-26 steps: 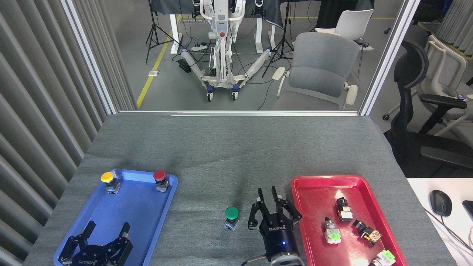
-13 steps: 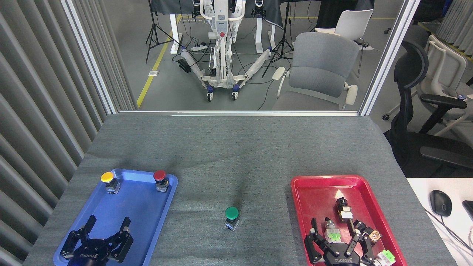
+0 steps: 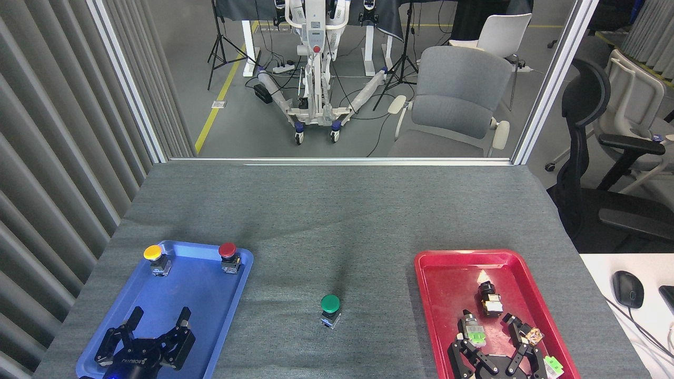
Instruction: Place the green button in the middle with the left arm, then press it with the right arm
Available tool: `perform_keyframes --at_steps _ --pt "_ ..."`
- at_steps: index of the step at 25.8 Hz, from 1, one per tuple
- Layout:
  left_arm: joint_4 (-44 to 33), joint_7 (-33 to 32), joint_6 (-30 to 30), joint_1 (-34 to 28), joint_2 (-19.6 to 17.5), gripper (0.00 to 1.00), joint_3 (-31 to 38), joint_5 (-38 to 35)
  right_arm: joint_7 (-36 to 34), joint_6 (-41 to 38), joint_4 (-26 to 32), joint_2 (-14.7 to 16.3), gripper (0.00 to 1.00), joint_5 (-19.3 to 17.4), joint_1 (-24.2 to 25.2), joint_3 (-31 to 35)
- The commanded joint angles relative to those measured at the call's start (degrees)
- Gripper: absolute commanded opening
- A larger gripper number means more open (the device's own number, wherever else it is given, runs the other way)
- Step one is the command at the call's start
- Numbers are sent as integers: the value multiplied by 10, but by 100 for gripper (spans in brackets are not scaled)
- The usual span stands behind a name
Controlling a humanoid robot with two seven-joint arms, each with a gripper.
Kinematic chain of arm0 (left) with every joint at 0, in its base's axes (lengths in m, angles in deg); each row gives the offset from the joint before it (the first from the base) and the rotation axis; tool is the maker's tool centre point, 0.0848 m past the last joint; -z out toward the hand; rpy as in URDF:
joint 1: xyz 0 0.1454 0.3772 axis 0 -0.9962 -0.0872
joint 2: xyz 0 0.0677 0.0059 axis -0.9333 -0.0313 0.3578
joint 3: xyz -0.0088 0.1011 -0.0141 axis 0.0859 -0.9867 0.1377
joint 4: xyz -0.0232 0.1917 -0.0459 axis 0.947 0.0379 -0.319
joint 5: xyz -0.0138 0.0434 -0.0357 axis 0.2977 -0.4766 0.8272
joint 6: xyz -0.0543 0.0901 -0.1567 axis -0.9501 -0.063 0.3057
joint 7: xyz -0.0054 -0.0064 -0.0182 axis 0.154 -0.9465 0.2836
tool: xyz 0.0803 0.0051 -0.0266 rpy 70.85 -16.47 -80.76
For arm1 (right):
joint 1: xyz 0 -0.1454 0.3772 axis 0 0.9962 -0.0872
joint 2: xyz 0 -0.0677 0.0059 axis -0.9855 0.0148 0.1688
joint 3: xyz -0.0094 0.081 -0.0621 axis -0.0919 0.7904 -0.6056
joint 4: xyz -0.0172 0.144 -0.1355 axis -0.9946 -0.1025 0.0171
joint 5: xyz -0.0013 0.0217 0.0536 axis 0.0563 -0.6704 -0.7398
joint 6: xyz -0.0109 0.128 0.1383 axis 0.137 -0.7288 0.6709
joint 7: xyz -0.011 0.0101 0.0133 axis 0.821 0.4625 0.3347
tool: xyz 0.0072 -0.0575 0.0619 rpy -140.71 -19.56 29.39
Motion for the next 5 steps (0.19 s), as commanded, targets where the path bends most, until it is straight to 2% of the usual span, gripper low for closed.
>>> perform_keyframes --at_steps 1,5 --pt "3 -1 1 3 0 99 0 0 0 -10 1 0 100 -1 0 0" --pt "3 -2 1 2 -1 99 0 0 1 -18 1 1 100 -1 0 -1"
